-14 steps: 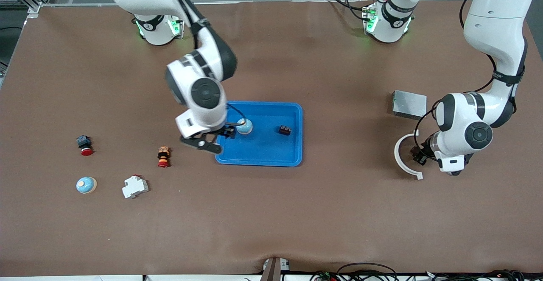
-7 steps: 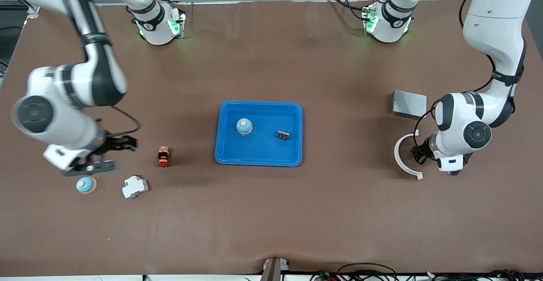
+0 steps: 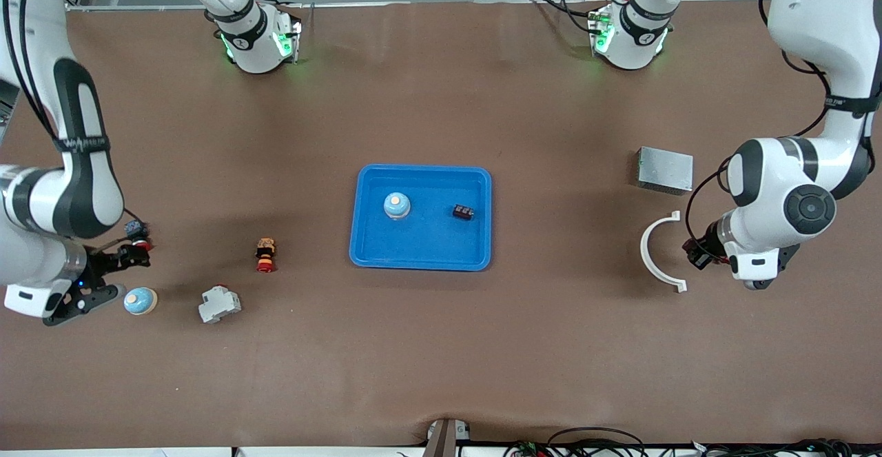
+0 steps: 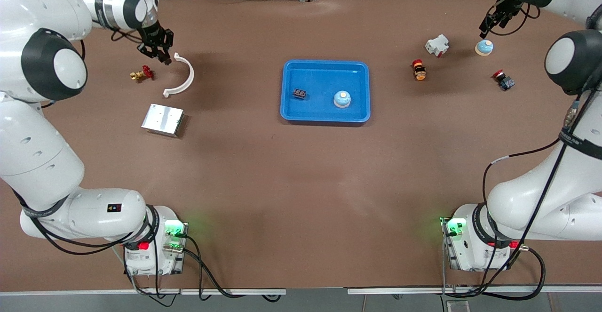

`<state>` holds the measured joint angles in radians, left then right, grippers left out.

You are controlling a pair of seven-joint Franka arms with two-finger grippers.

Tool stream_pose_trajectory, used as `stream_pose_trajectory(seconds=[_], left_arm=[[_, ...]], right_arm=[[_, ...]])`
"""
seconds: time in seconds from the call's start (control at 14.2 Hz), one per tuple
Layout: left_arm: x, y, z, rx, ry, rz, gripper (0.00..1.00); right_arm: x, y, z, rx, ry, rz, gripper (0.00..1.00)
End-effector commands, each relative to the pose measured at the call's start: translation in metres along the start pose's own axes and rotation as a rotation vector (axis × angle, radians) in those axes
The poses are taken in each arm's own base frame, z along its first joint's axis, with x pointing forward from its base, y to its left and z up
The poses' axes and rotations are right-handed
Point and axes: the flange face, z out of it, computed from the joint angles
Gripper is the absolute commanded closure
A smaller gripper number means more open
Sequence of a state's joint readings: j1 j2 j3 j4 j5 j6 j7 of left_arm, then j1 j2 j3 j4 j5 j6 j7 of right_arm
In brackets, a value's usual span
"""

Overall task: Place electrolytic capacitor and blue bell in tray
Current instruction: 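Grasp the second blue bell with the right gripper while the left lifts, then carry the capacitor into the tray while the right gripper lifts the bell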

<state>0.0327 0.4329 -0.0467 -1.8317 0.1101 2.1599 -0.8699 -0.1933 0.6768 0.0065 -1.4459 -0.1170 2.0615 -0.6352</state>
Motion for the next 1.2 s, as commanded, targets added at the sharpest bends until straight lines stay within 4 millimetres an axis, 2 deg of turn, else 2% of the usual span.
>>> stream_pose_trajectory(seconds=[0.0, 0.21, 0.42, 0.49, 0.7, 0.99, 1.13], left_arm=[[-0.017, 0.022, -0.038, 0.021, -0.006, -0.007, 1.00], [-0.043, 0.049, -0.055, 0.014, -0.011, -0.040, 1.00], [-0.066, 0.069, -0.071, 0.022, -0.009, -0.052, 1.00], [-0.080, 0.076, -0.073, 0.031, -0.004, -0.044, 1.00], [-0.129, 0.107, -0.087, 0.019, 0.027, -0.039, 1.00], [-0.216, 0.155, -0.083, -0.022, 0.048, -0.014, 1.00], [-0.252, 0.178, -0.069, -0.065, 0.048, -0.025, 1.00]], right_arm=[[0.015, 0.016, 0.031, -0.012, 0.053, -0.032, 0.00], [0.020, 0.022, 0.057, -0.030, 0.088, -0.058, 0.00], [0.019, 0.031, 0.068, -0.032, 0.096, -0.064, 0.00], [0.017, 0.032, 0.070, -0.031, 0.095, -0.077, 0.00], [0.012, 0.041, 0.085, -0.008, 0.107, -0.078, 0.00], [0.008, 0.047, 0.099, -0.009, 0.123, -0.078, 0.00], [0.006, 0.049, 0.100, -0.009, 0.129, -0.072, 0.00]])
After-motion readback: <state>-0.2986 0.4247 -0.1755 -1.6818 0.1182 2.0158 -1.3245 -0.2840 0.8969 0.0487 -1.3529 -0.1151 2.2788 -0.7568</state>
